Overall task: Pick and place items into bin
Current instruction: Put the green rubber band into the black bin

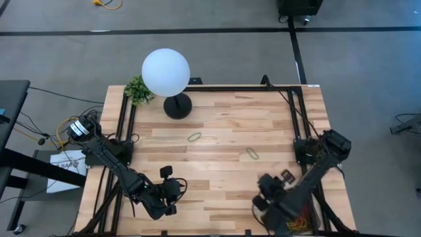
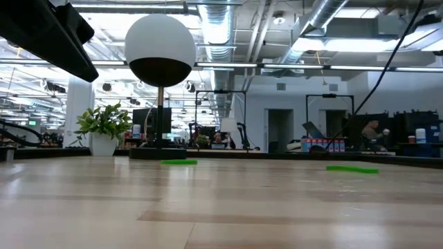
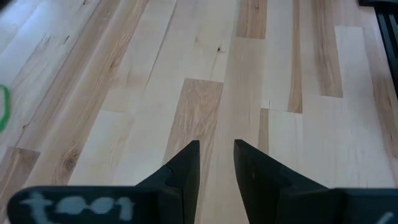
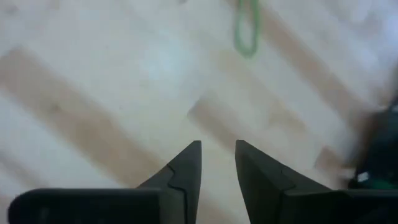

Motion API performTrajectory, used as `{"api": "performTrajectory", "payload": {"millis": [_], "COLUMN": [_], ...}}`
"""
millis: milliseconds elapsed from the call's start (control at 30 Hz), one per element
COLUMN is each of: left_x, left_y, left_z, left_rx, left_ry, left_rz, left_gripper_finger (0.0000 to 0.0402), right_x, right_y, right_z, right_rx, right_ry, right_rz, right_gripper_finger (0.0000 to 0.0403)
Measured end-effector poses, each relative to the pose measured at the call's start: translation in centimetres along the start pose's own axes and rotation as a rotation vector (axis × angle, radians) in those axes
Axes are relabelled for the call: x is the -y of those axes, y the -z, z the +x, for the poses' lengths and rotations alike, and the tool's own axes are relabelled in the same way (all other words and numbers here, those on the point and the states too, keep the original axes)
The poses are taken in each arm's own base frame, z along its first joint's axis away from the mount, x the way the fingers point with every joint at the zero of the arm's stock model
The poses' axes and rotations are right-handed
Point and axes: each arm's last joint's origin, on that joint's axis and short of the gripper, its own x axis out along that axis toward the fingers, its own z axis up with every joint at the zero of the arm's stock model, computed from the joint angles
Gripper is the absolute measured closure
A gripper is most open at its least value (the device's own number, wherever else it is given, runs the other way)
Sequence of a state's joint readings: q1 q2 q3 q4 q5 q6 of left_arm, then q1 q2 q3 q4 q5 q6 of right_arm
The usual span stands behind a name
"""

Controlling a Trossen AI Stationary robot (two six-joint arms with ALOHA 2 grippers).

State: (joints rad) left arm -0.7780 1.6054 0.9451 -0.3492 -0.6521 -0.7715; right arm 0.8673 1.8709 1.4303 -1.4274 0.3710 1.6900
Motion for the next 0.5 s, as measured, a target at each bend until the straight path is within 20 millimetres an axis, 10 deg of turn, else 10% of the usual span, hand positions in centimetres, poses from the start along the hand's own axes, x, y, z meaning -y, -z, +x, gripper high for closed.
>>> {"api": "performTrajectory", "payload": {"millis": [500], "left_x": [0.0], "left_y": [0.0], "left_z": [0.0], "left_rx": [-0.009], "left_ry": [0.01], "left_rz": [0.0], "left_gripper_finger": [0.0312], "right_x": [1.5], "right_y": [-9.4], "right_z": [4.2], "right_rx": [-0.205], "right_ry": [0.141], "right_rz": [-0.251], "right_gripper_finger": [0.031]}}
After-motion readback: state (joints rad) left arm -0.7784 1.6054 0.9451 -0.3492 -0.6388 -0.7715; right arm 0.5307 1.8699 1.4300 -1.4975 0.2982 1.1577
